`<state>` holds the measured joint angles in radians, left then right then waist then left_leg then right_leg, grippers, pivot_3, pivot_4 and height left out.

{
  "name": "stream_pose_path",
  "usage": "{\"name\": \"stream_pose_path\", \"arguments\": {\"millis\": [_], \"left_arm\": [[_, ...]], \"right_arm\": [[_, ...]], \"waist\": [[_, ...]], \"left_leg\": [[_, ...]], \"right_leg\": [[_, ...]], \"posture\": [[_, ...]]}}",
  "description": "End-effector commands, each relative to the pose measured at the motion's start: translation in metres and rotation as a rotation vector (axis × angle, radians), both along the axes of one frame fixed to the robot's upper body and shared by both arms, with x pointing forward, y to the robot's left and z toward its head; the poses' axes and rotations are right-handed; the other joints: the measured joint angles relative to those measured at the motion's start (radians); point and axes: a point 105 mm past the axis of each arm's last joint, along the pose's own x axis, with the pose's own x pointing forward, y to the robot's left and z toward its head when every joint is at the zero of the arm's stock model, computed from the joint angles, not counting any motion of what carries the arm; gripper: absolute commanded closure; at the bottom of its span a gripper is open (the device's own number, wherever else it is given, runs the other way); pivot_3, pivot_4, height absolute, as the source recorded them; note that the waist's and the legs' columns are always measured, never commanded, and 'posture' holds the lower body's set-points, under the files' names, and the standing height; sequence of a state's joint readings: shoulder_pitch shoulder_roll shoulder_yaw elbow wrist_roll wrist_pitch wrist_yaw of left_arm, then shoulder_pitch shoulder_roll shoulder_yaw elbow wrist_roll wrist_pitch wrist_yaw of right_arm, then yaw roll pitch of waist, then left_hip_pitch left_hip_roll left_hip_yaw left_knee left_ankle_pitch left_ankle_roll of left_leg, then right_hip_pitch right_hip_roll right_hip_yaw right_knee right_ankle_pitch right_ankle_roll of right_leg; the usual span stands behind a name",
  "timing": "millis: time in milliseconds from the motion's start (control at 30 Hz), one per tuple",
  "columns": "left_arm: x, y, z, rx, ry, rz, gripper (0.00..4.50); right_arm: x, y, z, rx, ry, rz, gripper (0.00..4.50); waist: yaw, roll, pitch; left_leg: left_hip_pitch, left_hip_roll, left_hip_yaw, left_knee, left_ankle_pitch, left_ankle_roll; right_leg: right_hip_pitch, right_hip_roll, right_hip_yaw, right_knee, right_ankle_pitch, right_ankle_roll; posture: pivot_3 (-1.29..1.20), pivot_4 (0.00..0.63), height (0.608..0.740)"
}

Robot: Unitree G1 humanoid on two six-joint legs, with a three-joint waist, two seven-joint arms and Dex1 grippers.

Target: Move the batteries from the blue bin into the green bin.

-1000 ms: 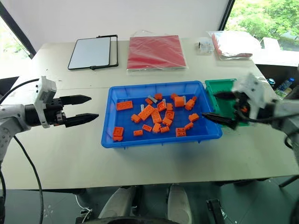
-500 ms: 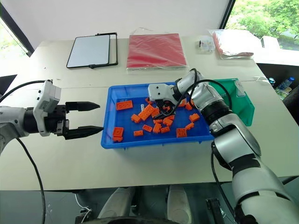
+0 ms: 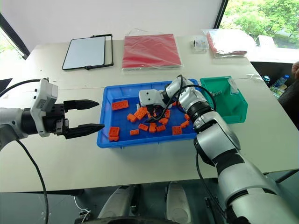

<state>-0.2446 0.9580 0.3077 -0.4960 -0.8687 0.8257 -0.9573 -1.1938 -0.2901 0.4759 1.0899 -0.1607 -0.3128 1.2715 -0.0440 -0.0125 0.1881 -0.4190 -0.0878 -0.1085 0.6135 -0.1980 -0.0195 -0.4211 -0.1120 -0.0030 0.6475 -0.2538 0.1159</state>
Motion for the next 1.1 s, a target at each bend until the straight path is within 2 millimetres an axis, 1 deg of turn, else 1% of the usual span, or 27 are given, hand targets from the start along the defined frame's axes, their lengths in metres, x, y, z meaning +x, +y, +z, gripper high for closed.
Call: {"name": "stream_pose_path", "arguments": {"millis": [33,100,133,200,300,467,533,567,667,733,767,833,900,1000,1067,1100], "left_arm": [[-0.001,-0.005,0.010,-0.012,-0.045,-0.020,0.00],[0.001,-0.005,0.012,-0.020,-0.049,-0.020,0.00],[0.002,-0.005,0.012,-0.021,-0.051,-0.020,0.00],[0.004,-0.004,0.013,-0.022,-0.054,-0.020,0.00],[0.005,-0.005,0.013,-0.026,-0.056,-0.022,0.00],[0.007,-0.004,0.013,-0.027,-0.058,-0.021,0.00],[0.008,-0.003,0.012,-0.025,-0.058,-0.022,0.00],[0.008,-0.003,0.012,-0.025,-0.059,-0.022,0.00],[0.010,-0.003,0.014,-0.025,-0.063,-0.026,0.00],[0.011,-0.004,0.014,-0.021,-0.065,-0.029,0.00],[0.011,-0.004,0.015,-0.020,-0.067,-0.031,0.00],[0.012,-0.004,0.016,-0.018,-0.067,-0.033,0.00],[0.012,-0.003,0.017,-0.016,-0.066,-0.033,0.00],[0.012,-0.002,0.016,-0.011,-0.064,-0.032,0.00],[0.013,-0.001,0.015,-0.012,-0.065,-0.028,0.00],[0.014,-0.002,0.015,-0.014,-0.067,-0.028,0.00]], "right_arm": [[0.006,0.010,0.021,0.046,-0.062,-0.002,0.06],[0.007,0.009,0.019,0.038,-0.055,-0.009,0.06],[0.007,0.008,0.019,0.037,-0.053,-0.012,0.30],[0.008,0.008,0.020,0.044,-0.049,-0.017,0.89],[0.007,0.009,0.023,0.068,-0.036,-0.017,2.28],[-0.002,0.016,0.033,0.133,0.007,0.022,2.28],[-0.010,0.024,0.038,0.166,0.033,0.058,2.28],[-0.017,0.033,0.038,0.191,0.054,0.079,2.28],[-0.040,0.056,0.032,0.237,0.102,0.125,2.28],[-0.050,0.063,0.026,0.233,0.102,0.141,2.28],[-0.051,0.063,0.024,0.227,0.101,0.133,2.28],[-0.047,0.060,0.025,0.226,0.096,0.095,2.28],[-0.036,0.054,0.029,0.229,0.072,0.047,2.28],[-0.018,0.043,0.043,0.251,0.048,-0.038,2.28],[-0.011,0.036,0.046,0.247,0.052,-0.071,1.77],[-0.008,0.032,0.043,0.228,0.044,-0.079,1.50]], "waist": [[0.000,0.000,0.000],[0.000,0.000,0.000],[-0.001,0.000,0.000],[-0.001,0.000,0.000],[-0.001,0.000,0.000],[-0.001,0.000,0.000],[-0.001,0.000,0.000],[-0.001,0.000,0.000],[-0.001,0.000,0.000],[0.000,0.000,0.000],[0.000,0.000,0.000],[0.003,0.000,0.000],[0.005,0.000,0.000],[0.002,0.000,0.000],[0.001,0.000,0.000],[0.000,0.000,0.000]], "left_leg": [[0.000,0.000,0.000,0.000,0.000,0.000],[0.000,0.000,0.000,0.000,0.000,0.000],[0.000,0.000,0.000,0.000,0.000,0.000],[0.000,0.000,0.000,0.000,0.000,0.000],[0.000,0.000,0.000,0.000,0.000,0.000],[0.000,0.000,0.000,0.000,0.000,0.000],[0.000,0.000,0.000,0.000,0.000,0.000],[0.000,0.000,0.000,0.000,0.000,0.000],[0.000,0.000,0.000,0.000,0.000,0.000],[0.000,0.000,0.000,0.000,0.000,0.000],[0.000,0.000,0.000,0.000,0.000,0.000],[-0.001,0.000,0.000,0.000,0.000,0.000],[-0.001,0.000,0.000,0.001,0.000,0.000],[-0.001,0.000,0.000,0.001,0.000,0.000],[-0.001,0.000,0.000,0.000,0.000,0.000],[-0.001,0.000,0.000,0.000,0.000,0.000]], "right_leg": [[0.000,0.000,0.000,0.000,0.000,0.000],[0.000,0.000,0.000,0.000,0.000,0.000],[0.000,0.000,0.000,0.000,0.000,0.000],[-0.001,0.000,0.000,0.000,0.000,0.000],[-0.001,0.000,0.000,0.000,0.000,0.000],[-0.001,0.000,0.000,0.001,0.000,0.000],[-0.001,0.000,0.000,0.001,0.000,0.000],[-0.001,0.000,0.000,0.001,0.000,0.000],[-0.002,0.000,0.001,0.002,0.000,0.000],[-0.003,0.001,0.001,0.002,0.000,0.000],[-0.003,0.000,0.001,0.003,0.000,0.000],[-0.003,0.000,0.001,0.002,0.000,0.000],[-0.002,0.000,0.001,0.002,0.000,0.000],[-0.002,0.000,0.001,0.002,0.000,0.000],[-0.002,0.000,0.001,0.002,0.000,0.000],[-0.003,0.000,0.001,0.002,0.000,0.000]], "posture": [[0.00,0.150,0.731],[0.00,0.150,0.731],[0.00,0.150,0.731],[0.00,0.150,0.731],[0.00,0.150,0.731],[0.00,0.150,0.731],[0.00,0.150,0.731],[0.00,0.150,0.731],[0.00,0.150,0.731],[0.00,0.150,0.731],[0.00,0.150,0.731],[0.00,0.150,0.731],[0.00,0.150,0.731],[0.00,0.150,0.731],[0.00,0.150,0.731],[0.00,0.150,0.731]]}}
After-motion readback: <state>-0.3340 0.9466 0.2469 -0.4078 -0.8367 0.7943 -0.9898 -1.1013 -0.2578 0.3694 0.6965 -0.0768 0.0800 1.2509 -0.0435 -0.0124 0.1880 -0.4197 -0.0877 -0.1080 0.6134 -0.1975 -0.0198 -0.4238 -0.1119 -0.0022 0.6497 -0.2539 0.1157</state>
